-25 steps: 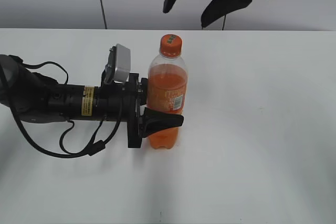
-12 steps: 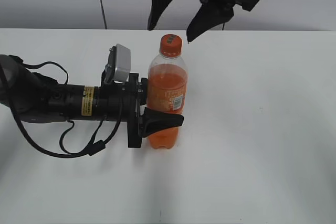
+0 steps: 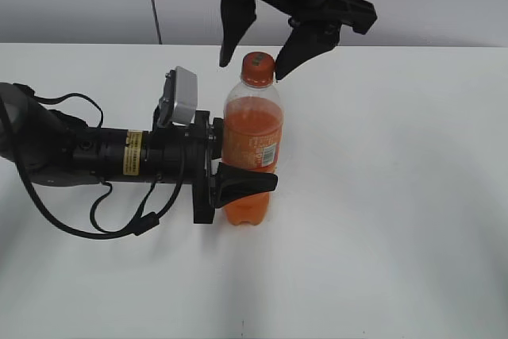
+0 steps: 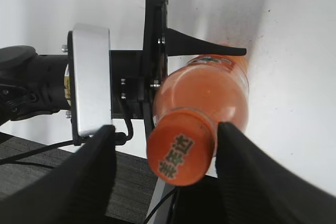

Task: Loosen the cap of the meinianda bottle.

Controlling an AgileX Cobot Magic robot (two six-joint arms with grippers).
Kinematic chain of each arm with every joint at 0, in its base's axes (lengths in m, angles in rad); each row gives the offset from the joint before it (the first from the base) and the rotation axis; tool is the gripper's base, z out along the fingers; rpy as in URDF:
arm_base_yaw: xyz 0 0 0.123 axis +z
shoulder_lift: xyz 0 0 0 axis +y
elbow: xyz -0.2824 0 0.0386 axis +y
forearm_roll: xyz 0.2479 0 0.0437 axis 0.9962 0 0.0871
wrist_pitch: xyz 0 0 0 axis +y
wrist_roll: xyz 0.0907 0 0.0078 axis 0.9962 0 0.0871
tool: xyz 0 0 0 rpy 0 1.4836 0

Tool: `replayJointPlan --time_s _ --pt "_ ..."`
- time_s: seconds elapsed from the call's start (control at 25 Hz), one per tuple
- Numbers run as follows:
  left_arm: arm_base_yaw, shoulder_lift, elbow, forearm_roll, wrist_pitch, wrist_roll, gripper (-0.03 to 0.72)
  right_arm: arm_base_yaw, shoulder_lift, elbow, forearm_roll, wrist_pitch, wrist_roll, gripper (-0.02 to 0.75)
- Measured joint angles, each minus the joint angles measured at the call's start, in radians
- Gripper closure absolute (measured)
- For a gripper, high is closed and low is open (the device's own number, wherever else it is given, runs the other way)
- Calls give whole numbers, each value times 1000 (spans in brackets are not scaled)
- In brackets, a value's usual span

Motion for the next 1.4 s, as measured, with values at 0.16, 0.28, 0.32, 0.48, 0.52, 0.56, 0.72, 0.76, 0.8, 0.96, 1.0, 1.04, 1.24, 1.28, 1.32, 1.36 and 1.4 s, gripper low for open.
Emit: replayJointPlan --time_s 0.16,0.28,0.32,0.48,0.52,0.56,0.72,0.76,0.8,0.96,1.0,1.04,1.24,1.28,1.32,1.36,1.4 --pt "0 0 0 0 0 0 270 0 0 0 -1 0 0 325" --pt "0 0 0 0 0 0 270 0 0 0 -4 0 1 359" --pt "0 0 0 0 0 0 271 0 0 0 -4 1 1 374" --pt "0 0 0 -5 2 0 272 0 0 0 -15 3 -6 449" --pt "0 2 0 -7 2 0 272 0 0 0 -19 3 -10 459" --pt "0 4 0 -11 0 0 272 0 0 0 -22 3 -12 460" --pt "0 6 0 -18 -3 0 272 0 0 0 -28 1 -16 460" --pt "0 6 0 -19 -3 0 272 0 0 0 -28 1 -17 460" --pt "0 6 0 -19 -3 0 272 0 0 0 -29 0 -18 460" --pt "0 6 0 -23 -2 0 272 1 0 0 -46 -1 -21 460" --pt "0 6 0 -24 -2 0 272 2 0 0 -50 -1 -23 460" --pt "0 6 0 -24 -2 0 272 2 0 0 -51 -1 -28 460" --pt "0 6 0 -26 -1 0 272 2 0 0 -50 -2 -85 462" --pt "0 6 0 -26 -1 0 272 2 1 0 -47 -2 -107 462" --pt "0 6 0 -26 -1 0 272 2 1 0 -42 -2 -143 462" --pt "0 6 0 -26 -1 1 272 2 1 0 -34 -2 -183 462" --pt "0 6 0 -25 -1 1 273 2 1 0 -29 -2 -217 462"
